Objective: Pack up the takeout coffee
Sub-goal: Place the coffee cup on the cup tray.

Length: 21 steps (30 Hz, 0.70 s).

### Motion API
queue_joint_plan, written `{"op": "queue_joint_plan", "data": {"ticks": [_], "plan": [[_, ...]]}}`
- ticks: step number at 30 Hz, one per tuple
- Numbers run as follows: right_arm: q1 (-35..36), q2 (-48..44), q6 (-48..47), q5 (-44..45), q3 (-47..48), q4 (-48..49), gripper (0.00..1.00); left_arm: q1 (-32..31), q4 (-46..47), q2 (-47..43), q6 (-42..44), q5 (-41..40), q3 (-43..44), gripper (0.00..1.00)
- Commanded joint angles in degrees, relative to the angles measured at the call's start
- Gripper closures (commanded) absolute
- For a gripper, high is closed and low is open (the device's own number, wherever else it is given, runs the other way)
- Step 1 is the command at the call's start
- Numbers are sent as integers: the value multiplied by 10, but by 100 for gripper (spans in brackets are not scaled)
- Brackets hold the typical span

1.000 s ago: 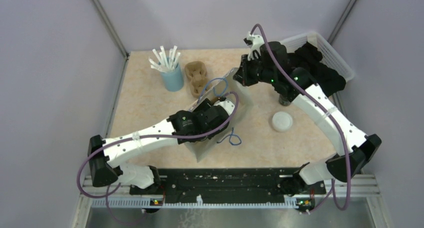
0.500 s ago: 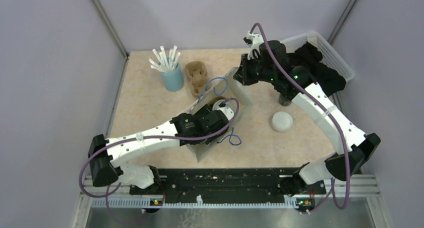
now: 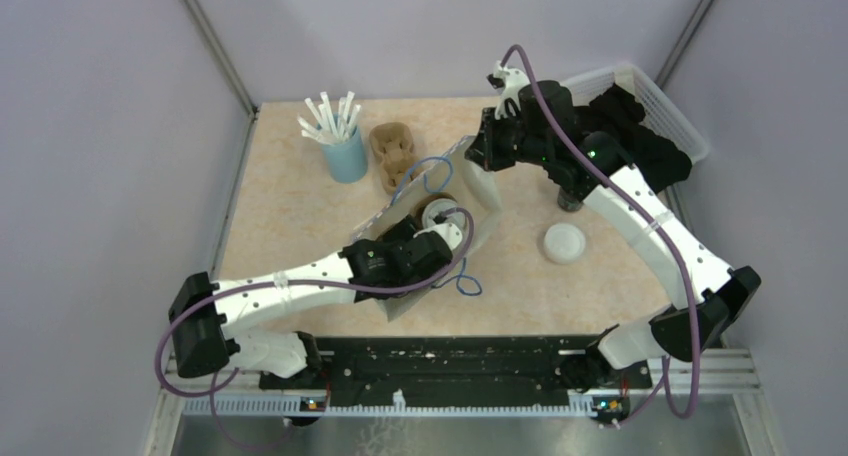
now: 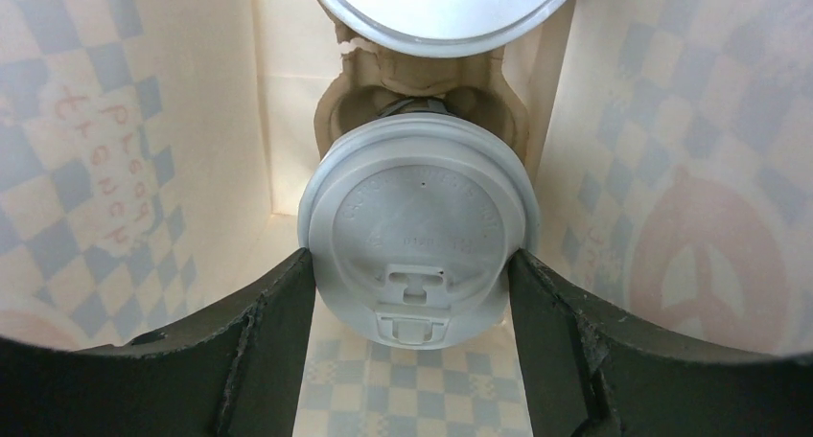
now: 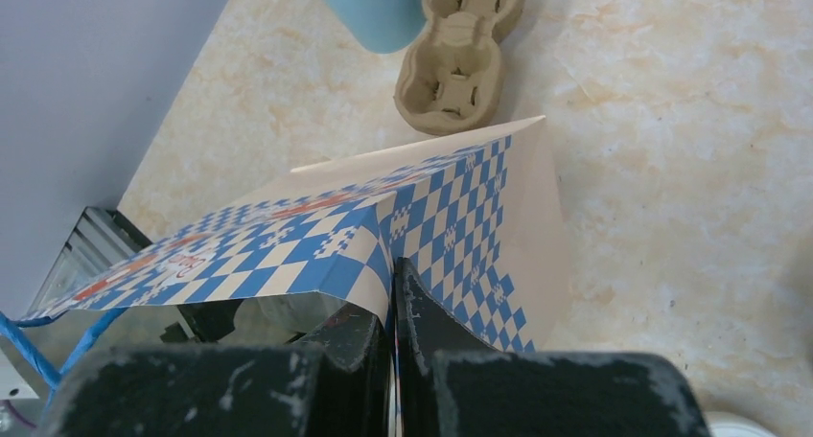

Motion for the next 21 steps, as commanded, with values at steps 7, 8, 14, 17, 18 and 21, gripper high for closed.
{"op": "queue_joint_plan", "data": {"ticks": [7,8,14,17,18,21], "plan": [[-3,-12,21,-23,16,13,100,10,53,0,19,-20,-39,42],[-3,-13,25,-23,12,13,100,11,55,2,19,-17,-40,41],[-7,-2,48,-22,16,-23,100,20,75,1,22,-10,-54,42],[-23,9,65,-35,21,-49,100,25,77,5,24,-4,-54,42],[-28,15,70,-39,25,-67,100,25,78,6,24,-3,-54,42],[-44,41,83,-49,48,-117,100,30,80,7,24,7,-53,43]]}}
